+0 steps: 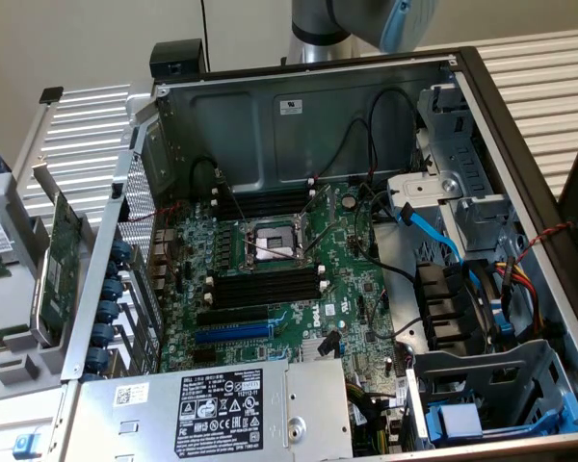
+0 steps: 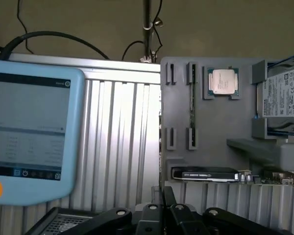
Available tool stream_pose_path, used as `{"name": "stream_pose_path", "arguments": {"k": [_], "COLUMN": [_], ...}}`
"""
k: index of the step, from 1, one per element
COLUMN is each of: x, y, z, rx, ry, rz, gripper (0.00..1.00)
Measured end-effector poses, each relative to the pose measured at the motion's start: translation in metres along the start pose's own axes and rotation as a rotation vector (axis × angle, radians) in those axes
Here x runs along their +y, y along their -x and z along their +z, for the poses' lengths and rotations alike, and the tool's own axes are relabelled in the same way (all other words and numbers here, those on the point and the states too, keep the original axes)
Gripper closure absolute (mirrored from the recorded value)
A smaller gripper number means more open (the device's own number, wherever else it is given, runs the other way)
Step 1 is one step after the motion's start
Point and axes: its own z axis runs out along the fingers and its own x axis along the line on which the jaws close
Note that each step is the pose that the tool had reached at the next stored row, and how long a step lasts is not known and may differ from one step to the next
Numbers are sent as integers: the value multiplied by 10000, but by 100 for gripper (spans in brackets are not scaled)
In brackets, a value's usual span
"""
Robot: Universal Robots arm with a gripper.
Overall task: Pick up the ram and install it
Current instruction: 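Pick up the ram and move it above insertion slot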
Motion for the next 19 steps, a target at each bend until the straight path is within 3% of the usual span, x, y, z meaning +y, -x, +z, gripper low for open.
{"name": "stream_pose_path", "arguments": {"k": [11,19], "x": [-357,-667], "y": [-45,-59], "z": [-503,-762], "rx": [-53,-57], "ry": [11,46], "rz": [-4,-9], "gripper": [87,87]}}
